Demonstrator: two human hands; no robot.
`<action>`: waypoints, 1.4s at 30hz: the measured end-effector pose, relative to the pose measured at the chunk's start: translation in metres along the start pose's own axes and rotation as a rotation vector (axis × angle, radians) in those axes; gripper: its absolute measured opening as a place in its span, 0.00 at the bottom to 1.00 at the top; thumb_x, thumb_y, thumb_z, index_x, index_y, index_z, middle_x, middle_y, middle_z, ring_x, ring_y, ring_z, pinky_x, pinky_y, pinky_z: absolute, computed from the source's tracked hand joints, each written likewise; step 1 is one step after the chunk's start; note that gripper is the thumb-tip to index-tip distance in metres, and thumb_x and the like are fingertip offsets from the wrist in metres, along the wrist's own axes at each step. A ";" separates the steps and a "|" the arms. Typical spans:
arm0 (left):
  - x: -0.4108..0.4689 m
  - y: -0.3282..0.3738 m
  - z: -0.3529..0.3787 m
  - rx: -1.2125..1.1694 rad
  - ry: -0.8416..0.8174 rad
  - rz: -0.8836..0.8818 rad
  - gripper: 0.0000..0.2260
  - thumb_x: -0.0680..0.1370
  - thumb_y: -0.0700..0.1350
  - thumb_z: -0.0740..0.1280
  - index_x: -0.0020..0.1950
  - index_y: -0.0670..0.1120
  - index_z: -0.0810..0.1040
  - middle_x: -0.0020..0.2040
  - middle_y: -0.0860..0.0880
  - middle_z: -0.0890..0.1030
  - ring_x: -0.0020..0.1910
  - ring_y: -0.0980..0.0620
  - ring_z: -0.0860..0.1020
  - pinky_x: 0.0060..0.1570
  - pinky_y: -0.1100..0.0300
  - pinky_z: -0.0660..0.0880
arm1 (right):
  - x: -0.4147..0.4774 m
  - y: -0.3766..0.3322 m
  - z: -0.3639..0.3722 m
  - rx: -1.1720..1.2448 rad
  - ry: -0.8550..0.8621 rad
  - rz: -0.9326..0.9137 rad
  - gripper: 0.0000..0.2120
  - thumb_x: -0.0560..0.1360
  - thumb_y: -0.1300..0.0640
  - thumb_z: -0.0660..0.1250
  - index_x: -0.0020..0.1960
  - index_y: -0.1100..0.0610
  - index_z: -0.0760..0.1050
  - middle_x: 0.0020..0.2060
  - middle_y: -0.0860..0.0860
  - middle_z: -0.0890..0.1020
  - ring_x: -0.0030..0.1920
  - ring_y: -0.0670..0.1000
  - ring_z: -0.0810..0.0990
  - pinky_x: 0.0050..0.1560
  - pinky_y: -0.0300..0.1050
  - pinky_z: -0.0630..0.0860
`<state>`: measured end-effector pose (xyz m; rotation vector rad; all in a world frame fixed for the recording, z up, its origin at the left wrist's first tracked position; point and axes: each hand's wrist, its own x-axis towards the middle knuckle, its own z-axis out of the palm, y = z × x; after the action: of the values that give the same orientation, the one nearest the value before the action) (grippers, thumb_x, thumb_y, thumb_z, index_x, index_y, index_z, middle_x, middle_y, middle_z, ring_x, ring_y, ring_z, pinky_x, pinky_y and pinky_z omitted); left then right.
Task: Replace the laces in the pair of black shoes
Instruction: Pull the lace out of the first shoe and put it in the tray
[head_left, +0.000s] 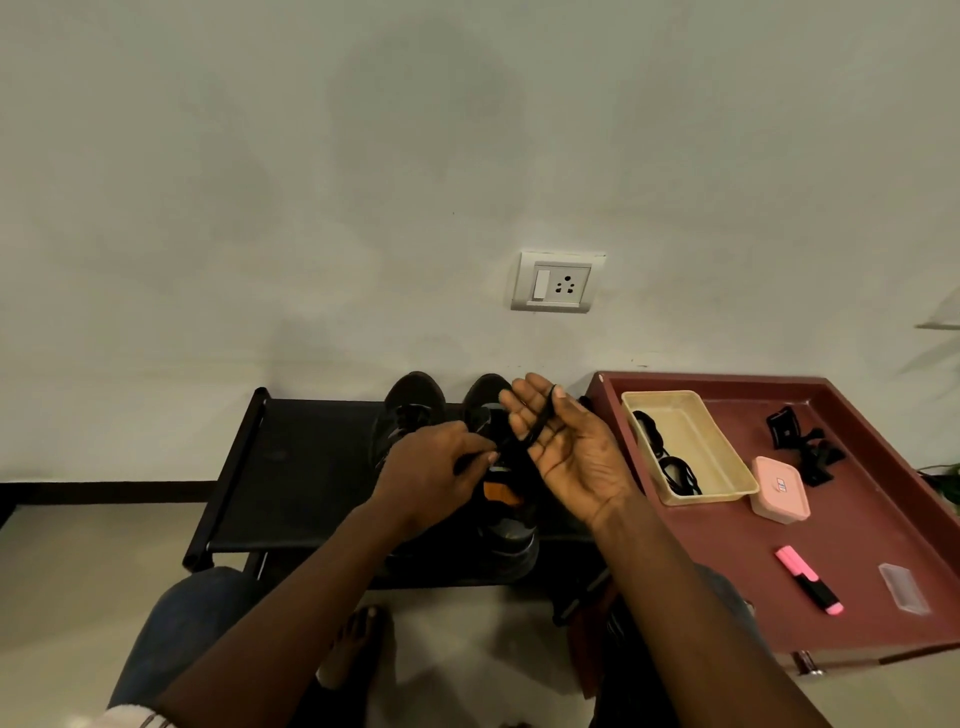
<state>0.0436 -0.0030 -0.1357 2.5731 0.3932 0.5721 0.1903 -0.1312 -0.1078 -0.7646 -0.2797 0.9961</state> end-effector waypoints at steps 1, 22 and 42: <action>-0.001 0.003 -0.001 0.009 -0.029 0.034 0.10 0.83 0.53 0.65 0.59 0.55 0.84 0.44 0.57 0.78 0.42 0.59 0.75 0.45 0.60 0.73 | 0.002 -0.001 -0.003 0.002 0.024 -0.023 0.16 0.84 0.58 0.61 0.67 0.65 0.76 0.61 0.62 0.84 0.63 0.60 0.83 0.56 0.46 0.83; 0.003 -0.003 -0.027 -0.399 0.471 -0.085 0.07 0.83 0.41 0.66 0.56 0.46 0.84 0.49 0.54 0.85 0.50 0.53 0.83 0.50 0.50 0.81 | -0.010 0.007 0.024 -0.632 -0.194 0.193 0.19 0.85 0.50 0.60 0.39 0.56 0.78 0.27 0.50 0.69 0.25 0.47 0.64 0.31 0.43 0.63; -0.013 0.009 -0.015 0.011 -0.101 0.249 0.10 0.81 0.55 0.66 0.55 0.55 0.85 0.44 0.58 0.83 0.41 0.60 0.79 0.47 0.66 0.73 | 0.013 -0.021 -0.013 -0.303 0.308 -0.299 0.15 0.87 0.59 0.57 0.69 0.61 0.75 0.62 0.56 0.84 0.65 0.54 0.82 0.69 0.50 0.76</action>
<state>0.0273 -0.0097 -0.1234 2.6671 0.0411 0.5222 0.2176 -0.1329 -0.1039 -1.1022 -0.2701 0.5484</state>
